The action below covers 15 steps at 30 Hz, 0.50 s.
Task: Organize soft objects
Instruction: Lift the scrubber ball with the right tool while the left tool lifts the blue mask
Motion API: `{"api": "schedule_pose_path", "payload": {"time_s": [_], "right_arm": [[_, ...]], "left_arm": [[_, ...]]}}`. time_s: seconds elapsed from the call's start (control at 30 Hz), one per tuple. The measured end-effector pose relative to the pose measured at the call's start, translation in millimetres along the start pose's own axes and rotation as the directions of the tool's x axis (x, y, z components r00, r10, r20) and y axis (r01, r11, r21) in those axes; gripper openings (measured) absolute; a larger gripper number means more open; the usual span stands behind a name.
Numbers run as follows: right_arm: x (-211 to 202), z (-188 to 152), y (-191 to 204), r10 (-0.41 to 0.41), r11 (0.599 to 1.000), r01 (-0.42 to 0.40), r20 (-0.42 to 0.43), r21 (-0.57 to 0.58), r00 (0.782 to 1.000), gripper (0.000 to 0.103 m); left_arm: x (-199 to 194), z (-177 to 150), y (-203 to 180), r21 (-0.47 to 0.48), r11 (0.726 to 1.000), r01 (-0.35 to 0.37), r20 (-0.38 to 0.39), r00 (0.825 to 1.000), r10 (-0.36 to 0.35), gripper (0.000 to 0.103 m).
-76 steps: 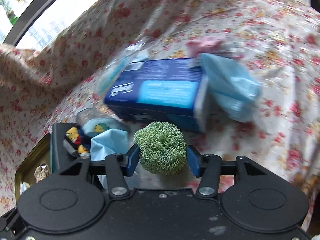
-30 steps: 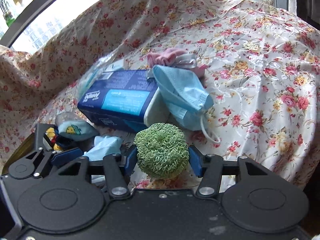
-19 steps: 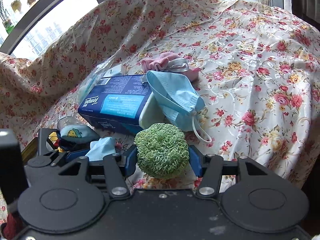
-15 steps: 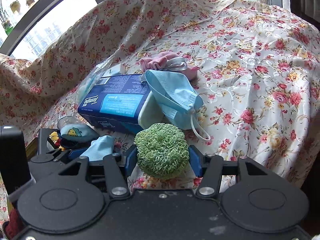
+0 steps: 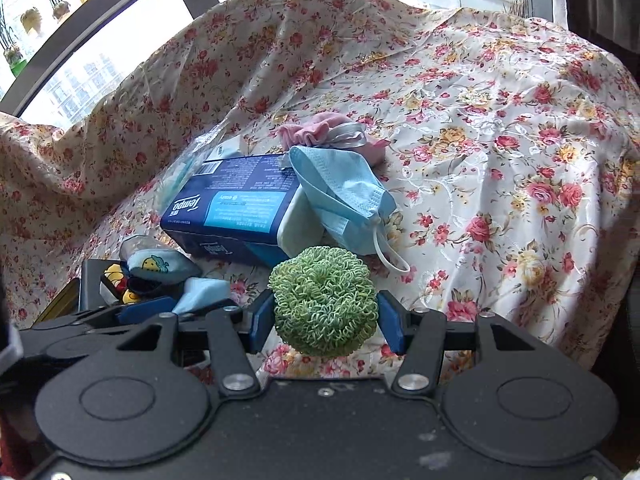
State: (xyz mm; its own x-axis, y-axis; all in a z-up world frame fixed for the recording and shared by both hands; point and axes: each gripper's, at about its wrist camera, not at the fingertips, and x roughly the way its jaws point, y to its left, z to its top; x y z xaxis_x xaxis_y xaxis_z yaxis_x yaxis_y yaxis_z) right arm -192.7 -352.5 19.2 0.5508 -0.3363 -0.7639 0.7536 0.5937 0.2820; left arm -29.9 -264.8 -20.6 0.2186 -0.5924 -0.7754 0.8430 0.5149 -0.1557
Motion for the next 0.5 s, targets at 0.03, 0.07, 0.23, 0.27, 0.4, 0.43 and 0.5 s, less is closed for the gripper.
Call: {"api": "schedule_pose_path", "payload": {"time_s": [0.03, 0.07, 0.23, 0.27, 0.4, 0.43, 0.5], "right_arm": [[-1.6, -0.8, 0.4, -0.001, 1.0, 0.001, 0.001, -0.001, 1.0, 0.054], [-3.1, -1.7, 0.6, -0.002, 1.0, 0.002, 0.003, -0.001, 1.0, 0.054], [-7.5, -6.8, 5.3, -0.011, 1.0, 0.011, 0.005, -0.007, 1.0, 0.054], [-9.3, -7.8, 6.0, -0.011, 1.0, 0.011, 0.008, -0.011, 1.0, 0.054], [-14.9, -9.8, 5.1, -0.011, 1.0, 0.011, 0.013, -0.014, 1.0, 0.054], [-16.0, -10.2, 4.3, -0.013, 1.0, 0.013, 0.014, -0.012, 1.0, 0.054], [-17.1, -10.2, 2.3, -0.015, 1.0, 0.015, 0.015, -0.007, 1.0, 0.054]], "left_arm": [[-4.2, -0.2, -0.6, -0.001, 1.0, 0.0, 0.009, 1.0, 0.0, 0.066], [-8.6, -1.6, -0.6, -0.002, 1.0, -0.004, 0.017, 1.0, 0.004, 0.066], [-3.9, -7.3, -5.3, 0.039, 0.999, -0.038, 0.004, 0.999, 0.038, 0.081], [-1.0, -8.9, -5.1, 0.043, 0.999, -0.031, -0.005, 1.0, 0.031, 0.083], [10.4, -12.4, -9.3, 0.073, 0.997, -0.04, -0.016, 0.999, 0.042, 0.091], [13.5, -12.8, -11.1, 0.081, 0.996, -0.043, -0.018, 0.999, 0.045, 0.092], [20.3, -12.4, -14.3, 0.093, 0.995, -0.048, -0.022, 0.998, 0.051, 0.092]]}}
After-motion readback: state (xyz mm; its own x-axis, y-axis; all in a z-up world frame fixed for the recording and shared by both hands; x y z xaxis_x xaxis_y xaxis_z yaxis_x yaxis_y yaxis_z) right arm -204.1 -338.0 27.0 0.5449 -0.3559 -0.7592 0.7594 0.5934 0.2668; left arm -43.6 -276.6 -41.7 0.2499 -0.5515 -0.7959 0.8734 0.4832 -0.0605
